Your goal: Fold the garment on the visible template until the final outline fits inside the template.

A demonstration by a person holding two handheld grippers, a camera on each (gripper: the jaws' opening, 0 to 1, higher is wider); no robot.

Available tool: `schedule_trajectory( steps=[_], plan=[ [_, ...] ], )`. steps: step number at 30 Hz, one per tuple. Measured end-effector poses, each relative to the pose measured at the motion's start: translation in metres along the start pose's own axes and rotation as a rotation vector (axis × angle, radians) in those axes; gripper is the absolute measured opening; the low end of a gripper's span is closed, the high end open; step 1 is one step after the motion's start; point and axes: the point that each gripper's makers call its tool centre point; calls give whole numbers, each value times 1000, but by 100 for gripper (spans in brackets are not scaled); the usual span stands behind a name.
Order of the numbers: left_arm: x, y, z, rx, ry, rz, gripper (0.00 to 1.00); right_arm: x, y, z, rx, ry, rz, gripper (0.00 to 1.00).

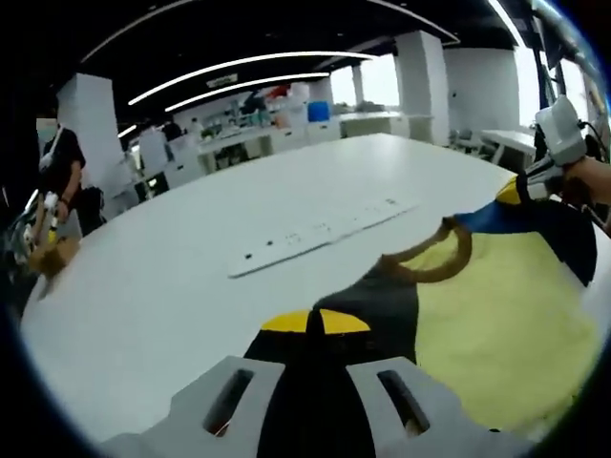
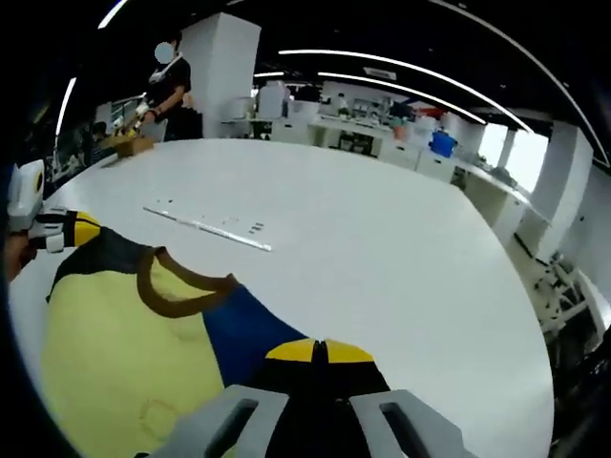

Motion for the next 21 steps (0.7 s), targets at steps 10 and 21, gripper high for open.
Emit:
schedule_trajectory(
  steps=[10, 21],
  plan=[
    [-1, 2, -7, -21, -3, -18, 2, 0, -9, -3, 17, 0, -60, 2],
    [12, -2, -35, -38, 83, -68, 39, 4, -26, -31, 145, 5, 9, 53]
  ],
)
Point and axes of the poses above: the point that each gripper's makers call its tool centre point, and the gripper's own axes: z roughly forward along the fingers, y roughly to its right, x roughly out of its top, and after that the axes turned 4 degrees about z, right-handed
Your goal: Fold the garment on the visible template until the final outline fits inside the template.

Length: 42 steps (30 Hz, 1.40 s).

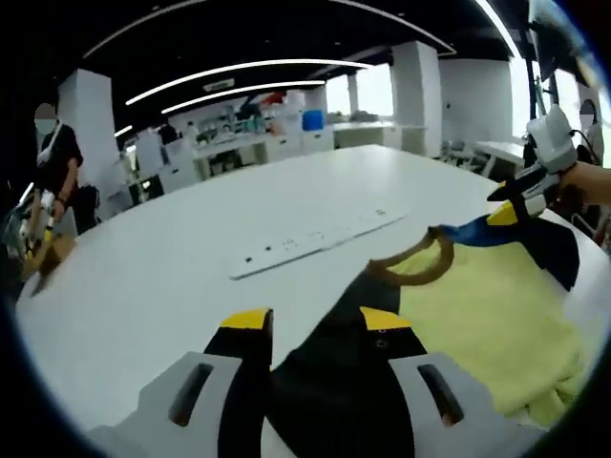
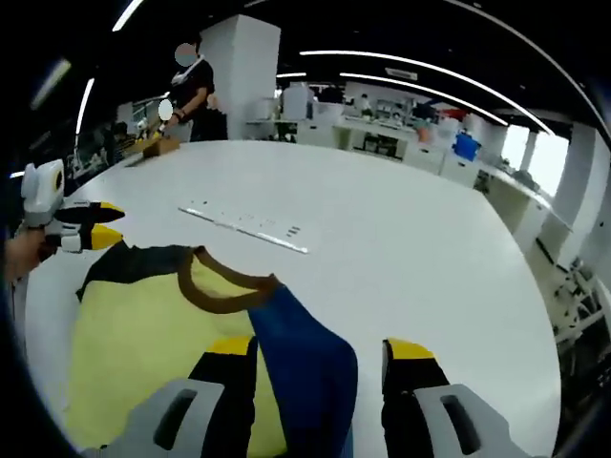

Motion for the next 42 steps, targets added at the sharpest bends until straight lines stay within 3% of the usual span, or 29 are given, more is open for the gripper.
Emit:
schedule_trajectory(
  steps=[8, 15, 23, 31, 42],
  plan=[
    [8, 9, -26, -54, 78, -9, 67, -3, -16, -30, 72, 11, 27, 77],
    [10, 21, -51, -102, 114, 6, 88, -11, -23, -59, 98, 16, 23, 85],
    [5, 45, -80, -164, 113, 37, 98, -23, -26, -89, 104, 19, 24, 88],
    [-4, 66, -107, -229, 106, 44, 99, -41, -26, -116, 99, 14, 33, 87],
    [-12, 83, -136, -251, 118, 14, 99, -71, -30, -137, 75, 11, 92, 85]
  ],
)
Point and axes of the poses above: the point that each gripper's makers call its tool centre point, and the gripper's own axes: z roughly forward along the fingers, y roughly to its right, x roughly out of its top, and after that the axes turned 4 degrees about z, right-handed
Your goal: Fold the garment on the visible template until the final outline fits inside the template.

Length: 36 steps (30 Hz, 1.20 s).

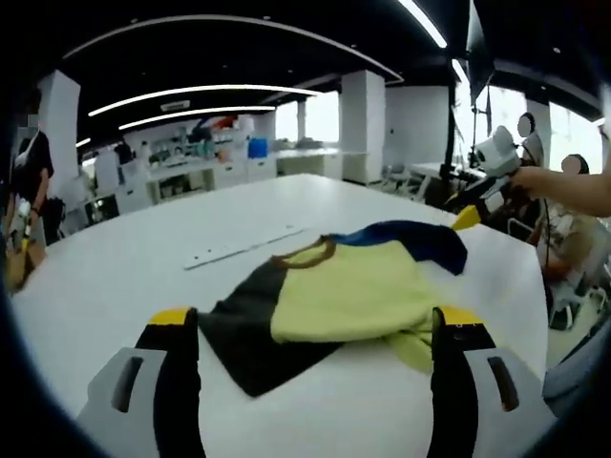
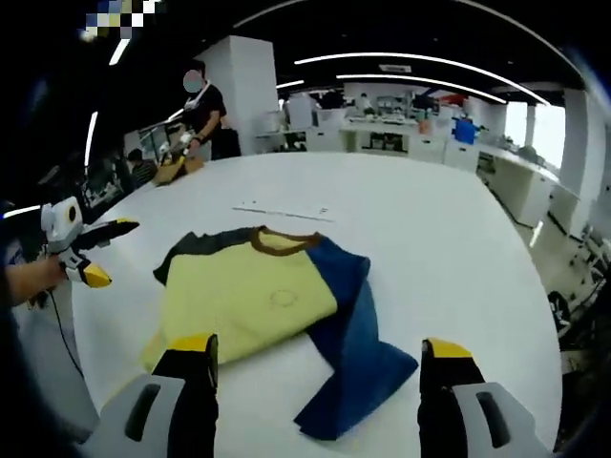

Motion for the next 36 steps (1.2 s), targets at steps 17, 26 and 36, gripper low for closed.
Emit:
schedule_trajectory(
  steps=[17, 26, 36],
  plan=[
    [-9, 16, -31, 8, 2, -26, 97, -48, 8, -12, -108, -13, 78, 54],
    [-15, 24, -41, 10, -6, -38, 96, -71, 21, -7, -171, -4, 144, 26],
    [-17, 29, -46, 12, -8, -43, 94, -77, 29, -3, -205, 68, 243, 4]
  ],
)
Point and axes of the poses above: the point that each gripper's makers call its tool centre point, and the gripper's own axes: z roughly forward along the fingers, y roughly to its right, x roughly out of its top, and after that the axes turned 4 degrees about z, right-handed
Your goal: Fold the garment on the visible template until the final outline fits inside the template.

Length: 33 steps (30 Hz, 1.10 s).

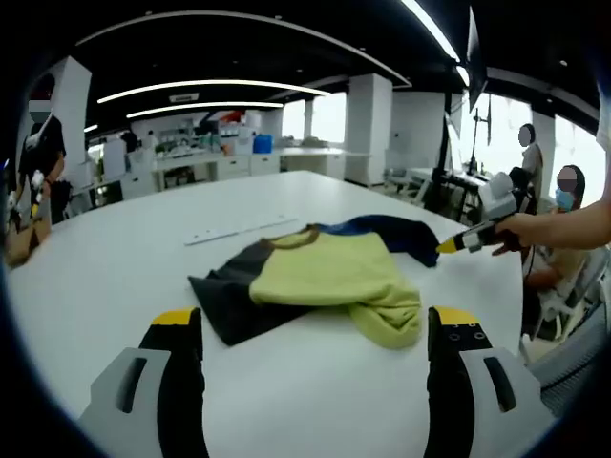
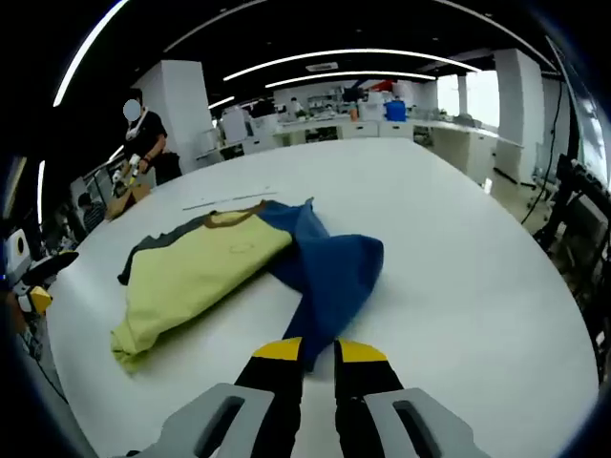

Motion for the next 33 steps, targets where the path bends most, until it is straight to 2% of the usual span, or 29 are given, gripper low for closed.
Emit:
schedule_trajectory(
  steps=[4, 10, 15, 23, 33],
  plan=[
    [-1, 2, -1, -1, -11, 16, 92, 1, 10, 2, -43, 30, 6, 0],
    [-5, -1, -4, 9, -17, 4, 91, 2, 10, -8, -44, 43, -15, 0],
    [-5, -1, -5, 14, -23, 8, 91, 9, 10, -15, -37, 56, 3, 0],
    [-7, -1, -6, 16, -31, 9, 90, 32, 17, -36, -59, 54, -15, 0],
    [-9, -2, -8, 16, -34, 10, 89, 59, 45, -49, -97, 29, -6, 0]
  ],
)
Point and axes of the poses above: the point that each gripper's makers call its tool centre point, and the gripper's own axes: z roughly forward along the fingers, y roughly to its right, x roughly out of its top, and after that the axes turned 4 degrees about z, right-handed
